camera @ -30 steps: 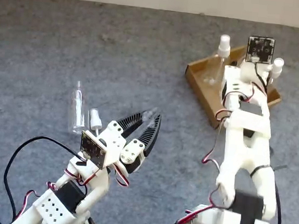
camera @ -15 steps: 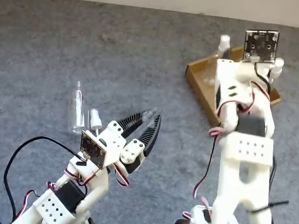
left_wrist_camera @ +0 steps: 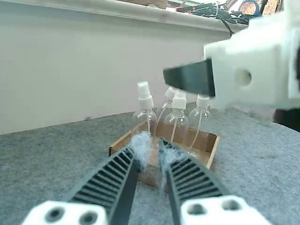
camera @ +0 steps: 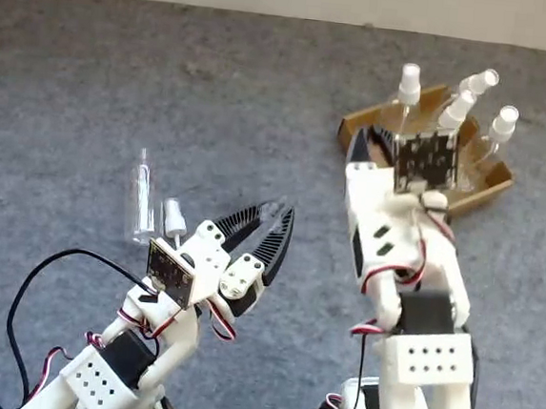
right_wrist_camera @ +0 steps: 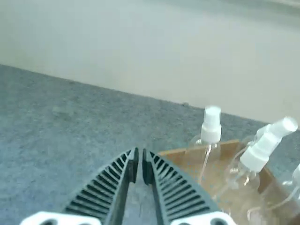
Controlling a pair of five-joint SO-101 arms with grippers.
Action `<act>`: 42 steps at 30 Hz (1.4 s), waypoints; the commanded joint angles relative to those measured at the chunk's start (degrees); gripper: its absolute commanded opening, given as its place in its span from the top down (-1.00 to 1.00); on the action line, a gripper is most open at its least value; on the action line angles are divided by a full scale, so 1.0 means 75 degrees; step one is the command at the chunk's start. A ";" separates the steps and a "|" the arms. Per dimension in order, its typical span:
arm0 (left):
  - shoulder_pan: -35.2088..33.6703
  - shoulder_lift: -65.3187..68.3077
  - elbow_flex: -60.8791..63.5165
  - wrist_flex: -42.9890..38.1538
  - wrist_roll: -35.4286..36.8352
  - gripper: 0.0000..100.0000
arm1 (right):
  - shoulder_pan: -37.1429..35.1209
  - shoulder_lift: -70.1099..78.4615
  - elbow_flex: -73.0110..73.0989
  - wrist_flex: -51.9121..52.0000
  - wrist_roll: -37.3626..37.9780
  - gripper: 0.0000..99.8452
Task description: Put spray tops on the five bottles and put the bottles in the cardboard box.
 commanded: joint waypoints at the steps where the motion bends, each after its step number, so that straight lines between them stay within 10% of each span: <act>1: -0.0135 0.0041 0.0182 -0.0176 -0.0023 0.99 | -0.0111 -0.0498 0.1061 0.0006 -0.0563 0.99; 15: -0.0158 -0.0006 0.0182 -0.0176 -0.0023 0.99 | -0.1178 -0.1342 0.2971 -0.0006 -0.1793 0.99; 22: -0.1635 0.0041 -0.0275 -0.0059 -0.0012 0.99 | -0.1659 -0.1342 0.3675 -0.0006 -0.1793 0.99; 34: -0.2139 0.0053 -0.3464 0.4993 -0.0023 0.99 | -0.1975 -0.1342 0.5222 -0.2514 -0.1758 0.99; 42: -0.2151 0.0651 -0.4202 0.5802 -0.0375 0.99 | -0.1975 -0.1342 0.5234 -0.2514 -0.1758 0.99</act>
